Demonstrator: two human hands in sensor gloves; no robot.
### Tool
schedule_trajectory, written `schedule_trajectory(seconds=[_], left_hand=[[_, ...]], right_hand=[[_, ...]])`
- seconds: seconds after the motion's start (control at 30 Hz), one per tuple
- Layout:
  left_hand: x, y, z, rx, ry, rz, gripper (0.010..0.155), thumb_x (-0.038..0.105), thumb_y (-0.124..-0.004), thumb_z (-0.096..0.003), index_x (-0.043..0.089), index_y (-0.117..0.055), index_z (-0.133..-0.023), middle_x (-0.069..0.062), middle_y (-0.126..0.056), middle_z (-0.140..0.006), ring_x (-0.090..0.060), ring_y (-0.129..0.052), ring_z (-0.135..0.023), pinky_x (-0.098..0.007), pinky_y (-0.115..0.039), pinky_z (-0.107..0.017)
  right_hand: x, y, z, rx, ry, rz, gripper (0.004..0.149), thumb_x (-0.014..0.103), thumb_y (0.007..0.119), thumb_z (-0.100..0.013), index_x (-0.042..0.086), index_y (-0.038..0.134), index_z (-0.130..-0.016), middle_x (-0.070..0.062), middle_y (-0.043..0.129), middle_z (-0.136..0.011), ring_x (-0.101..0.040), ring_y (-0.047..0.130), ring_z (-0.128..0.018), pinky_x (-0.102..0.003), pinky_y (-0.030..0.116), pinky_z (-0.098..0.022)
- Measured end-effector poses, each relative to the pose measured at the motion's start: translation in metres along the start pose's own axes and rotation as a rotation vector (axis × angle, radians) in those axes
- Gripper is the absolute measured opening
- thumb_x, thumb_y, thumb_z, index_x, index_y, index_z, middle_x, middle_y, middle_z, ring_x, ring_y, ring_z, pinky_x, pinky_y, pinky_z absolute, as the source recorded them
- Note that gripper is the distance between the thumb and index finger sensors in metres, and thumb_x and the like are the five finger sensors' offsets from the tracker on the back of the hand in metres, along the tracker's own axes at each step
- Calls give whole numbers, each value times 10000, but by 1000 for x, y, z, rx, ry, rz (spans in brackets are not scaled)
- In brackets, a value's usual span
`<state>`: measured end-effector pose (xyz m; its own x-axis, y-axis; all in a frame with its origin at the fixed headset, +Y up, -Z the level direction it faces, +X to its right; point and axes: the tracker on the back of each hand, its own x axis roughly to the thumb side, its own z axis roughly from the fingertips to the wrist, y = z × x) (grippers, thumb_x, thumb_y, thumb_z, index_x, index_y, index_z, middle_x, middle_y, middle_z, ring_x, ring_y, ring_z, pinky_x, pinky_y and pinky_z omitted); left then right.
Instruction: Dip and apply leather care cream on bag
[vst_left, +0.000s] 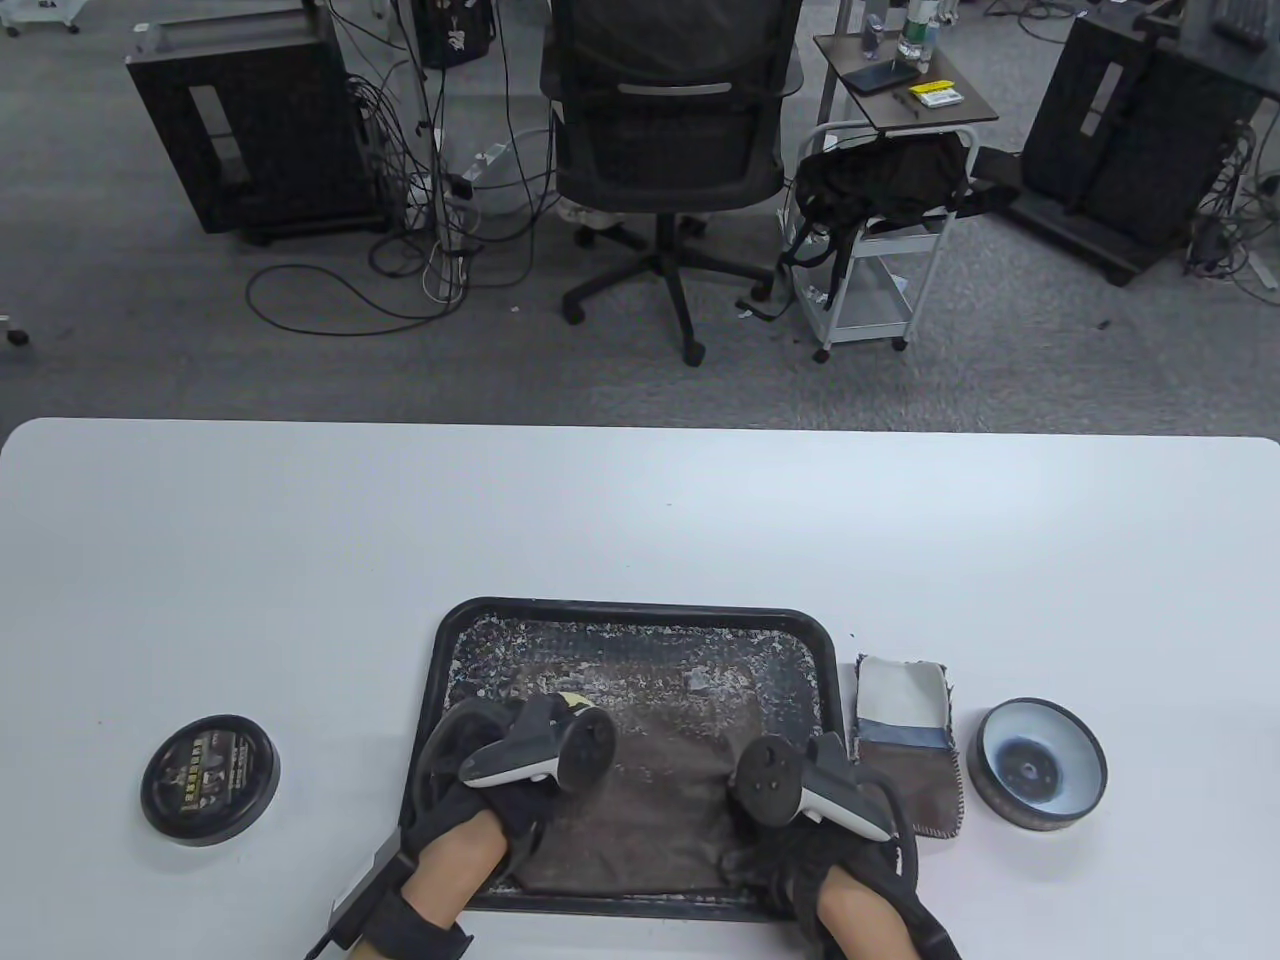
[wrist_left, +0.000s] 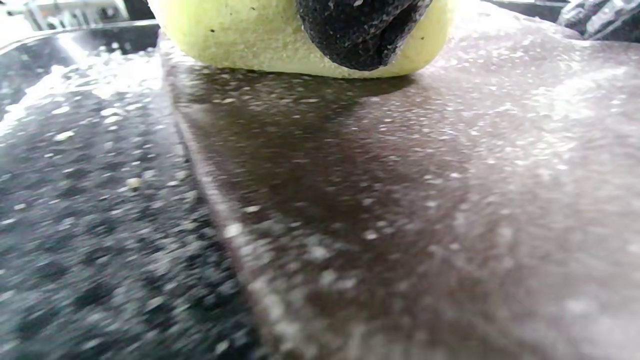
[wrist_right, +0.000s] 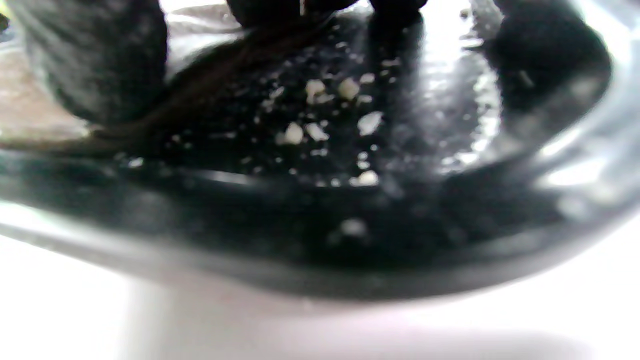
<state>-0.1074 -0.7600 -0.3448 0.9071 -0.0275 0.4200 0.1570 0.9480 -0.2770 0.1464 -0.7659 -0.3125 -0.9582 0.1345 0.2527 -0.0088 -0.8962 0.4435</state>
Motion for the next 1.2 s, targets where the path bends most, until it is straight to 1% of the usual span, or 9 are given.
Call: schedule_trajectory(seconds=[0.13, 0.2, 0.37, 0.5, 0.57, 0.6, 0.87, 1.0, 1.2], left_hand=[[-20, 0, 8, -22, 52, 52, 576, 258, -792, -398, 406, -631, -931, 123, -580, -1067, -211, -574, -1016, -509, -551, -730], [-33, -2, 11, -80, 132, 70, 571, 251, -796, -395, 398, -649, -926, 115, -600, -1062, -218, -589, -1011, -514, -555, -727], [-41, -4, 13, -86, 128, 123, 576, 259, -799, -393, 388, -638, -931, 96, -596, -1059, -236, -599, -1000, -513, -575, -715], [-32, -4, 13, -29, 99, 71, 571, 259, -797, -389, 346, -654, -935, 41, -623, -1047, -284, -636, -973, -529, -614, -686], [-28, -3, 13, -12, 89, 50, 571, 263, -795, -391, 328, -658, -941, 25, -629, -1045, -303, -651, -963, -533, -631, -675], [-26, -3, 13, -9, 86, 47, 570, 265, -795, -391, 323, -659, -941, 19, -629, -1044, -308, -655, -960, -533, -639, -670], [-1, 1, 10, 25, -8, 30, 570, 283, -790, -390, 318, -660, -943, 11, -640, -1037, -307, -689, -942, -521, -672, -651], [23, 2, 2, 35, -44, 4, 569, 283, -789, -390, 318, -659, -943, 13, -636, -1038, -307, -681, -941, -520, -673, -647], [63, 5, -8, 73, -146, -8, 575, 293, -780, -395, 326, -636, -950, 19, -613, -1045, -298, -667, -949, -512, -662, -655]], right_hand=[[0, 0, 0, 0, 1, -2, 805, 507, 842, -362, 189, 477, -1005, -167, 315, -1101, -485, 373, -990, -729, 308, -633], [0, 0, 0, 0, 1, -3, 804, 507, 841, -363, 190, 477, -1005, -167, 314, -1101, -483, 373, -991, -727, 308, -634], [-1, 1, 0, 28, -12, -19, 795, 491, 818, -381, 188, 450, -1017, -163, 282, -1102, -480, 337, -994, -724, 278, -630], [-6, 1, 0, 22, -30, -59, 812, 469, 817, -391, 194, 423, -1046, -161, 294, -1103, -467, 338, -995, -713, 268, -627], [-5, 0, 0, 9, -24, -48, 1000, 467, 823, -388, 169, 132, -1046, -171, 285, -1099, -467, 337, -992, -716, 262, -625], [-5, -1, 0, -16, -31, -31, 1032, 475, 836, -379, 172, 102, -1038, -173, 324, -1097, -468, 379, -990, -720, 296, -628], [-5, -1, -2, -46, -31, 10, 1089, 506, 848, -353, 171, 69, -1036, -138, 314, -1102, -441, 440, -979, -710, 342, -640], [-5, 0, -2, -38, -32, -9, 1124, 491, 850, -354, 179, -8, -1010, -134, 128, -1101, -451, 410, -976, -718, 310, -635], [-5, 0, -3, -20, -35, -16, 1117, 491, 851, -355, 179, 5, -1015, -134, 151, -1109, -454, 391, -972, -719, 290, -632]])
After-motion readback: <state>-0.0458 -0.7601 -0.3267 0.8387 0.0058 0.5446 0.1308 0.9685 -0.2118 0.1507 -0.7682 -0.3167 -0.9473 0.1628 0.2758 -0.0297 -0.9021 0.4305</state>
